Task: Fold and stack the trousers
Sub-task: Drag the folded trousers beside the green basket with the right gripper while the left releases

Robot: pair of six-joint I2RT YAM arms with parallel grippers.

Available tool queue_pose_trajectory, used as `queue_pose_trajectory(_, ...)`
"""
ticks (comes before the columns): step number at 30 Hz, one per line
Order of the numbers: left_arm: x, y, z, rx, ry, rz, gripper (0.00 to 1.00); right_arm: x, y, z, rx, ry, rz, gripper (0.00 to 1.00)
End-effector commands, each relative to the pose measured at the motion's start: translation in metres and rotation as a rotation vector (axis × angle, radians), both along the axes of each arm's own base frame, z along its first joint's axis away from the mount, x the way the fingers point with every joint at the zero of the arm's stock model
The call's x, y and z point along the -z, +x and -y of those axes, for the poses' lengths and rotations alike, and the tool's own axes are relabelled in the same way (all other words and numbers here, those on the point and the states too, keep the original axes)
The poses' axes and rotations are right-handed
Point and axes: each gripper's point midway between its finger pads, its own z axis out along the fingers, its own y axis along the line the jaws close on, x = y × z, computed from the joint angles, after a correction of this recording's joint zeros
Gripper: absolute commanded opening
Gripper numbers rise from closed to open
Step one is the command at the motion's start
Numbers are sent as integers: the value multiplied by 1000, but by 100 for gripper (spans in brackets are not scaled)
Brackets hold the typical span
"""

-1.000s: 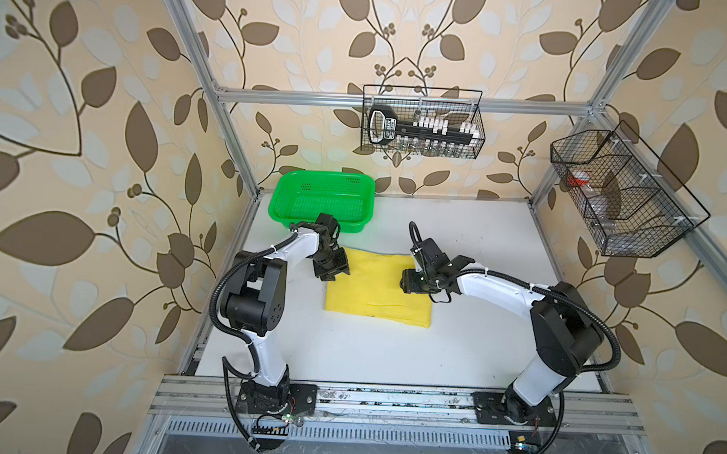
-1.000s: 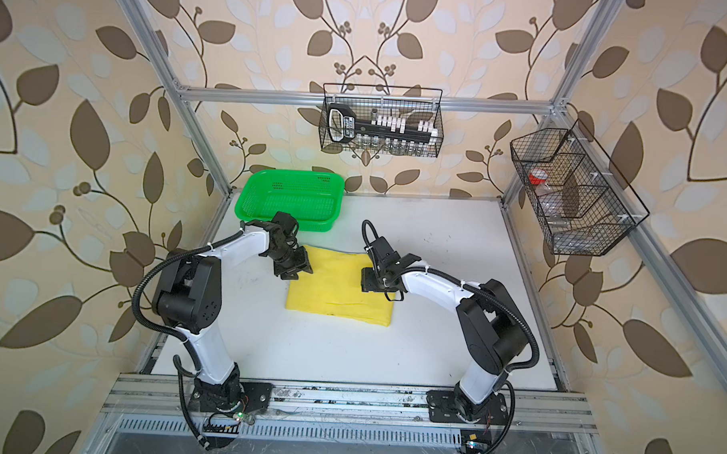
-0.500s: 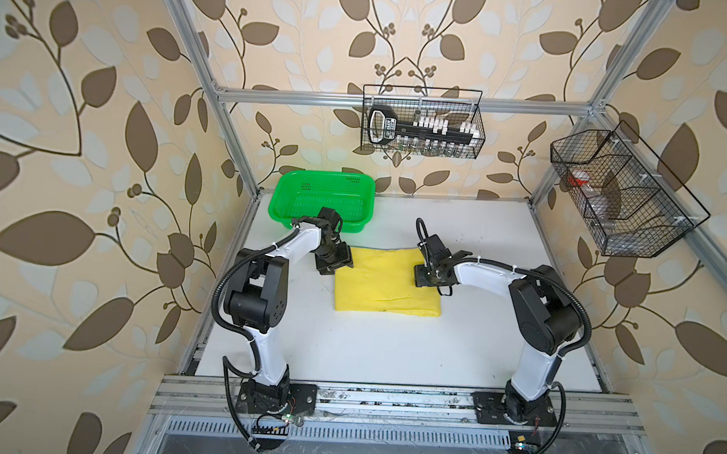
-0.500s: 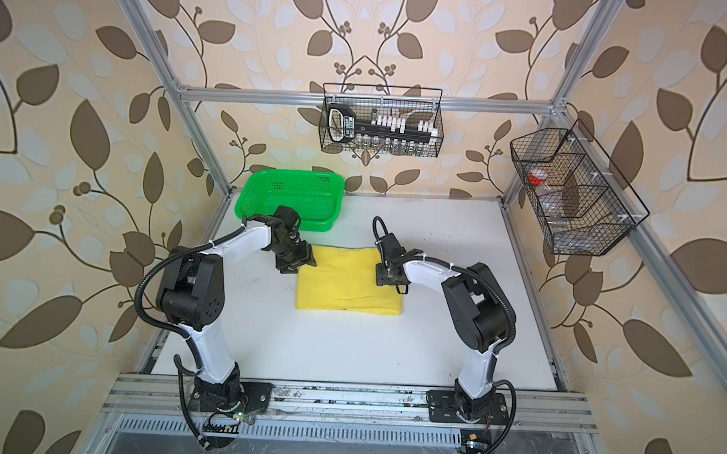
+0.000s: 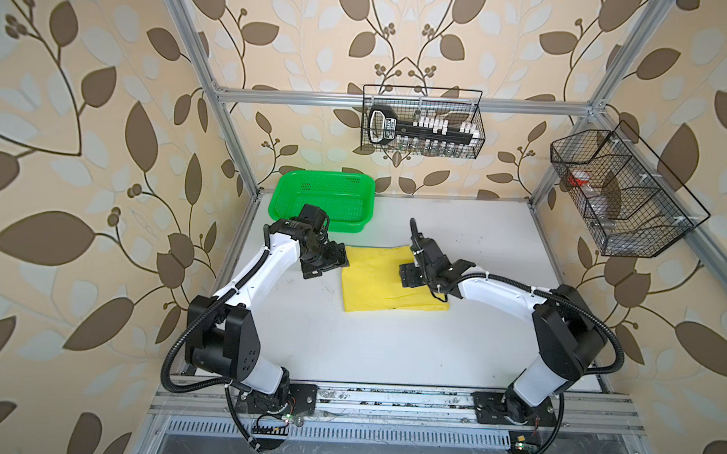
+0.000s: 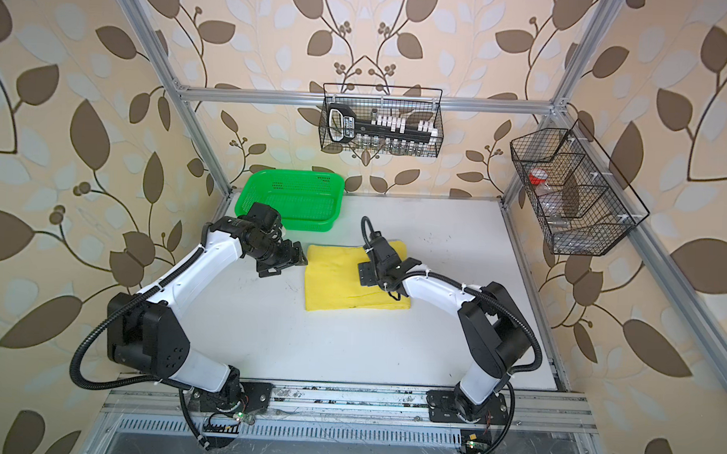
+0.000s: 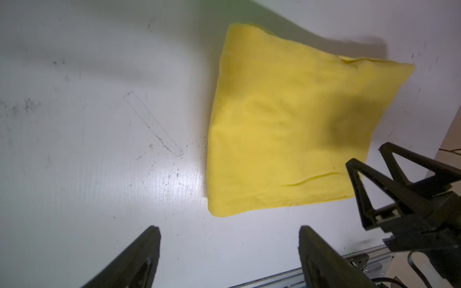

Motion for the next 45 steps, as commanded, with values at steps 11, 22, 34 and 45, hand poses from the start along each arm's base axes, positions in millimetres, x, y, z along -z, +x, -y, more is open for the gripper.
queue_pose_trajectory(11, -1, -39, -19, 11, 78, -21, 92, 85, 14, -38, 122, -33, -99, 92)
queue_pose_trajectory(22, 13, -41, -22, 23, 86, -69, 93, 103, 63, 47, 269, -155, -249, 90)
queue_pose_trajectory(34, 21, -33, -22, 26, 103, -109, 93, 84, 157, 72, 348, -172, -226, 90)
queue_pose_trajectory(45, 34, -27, -20, 20, 108, -156, 93, 83, 228, 66, 345, -94, -171, 91)
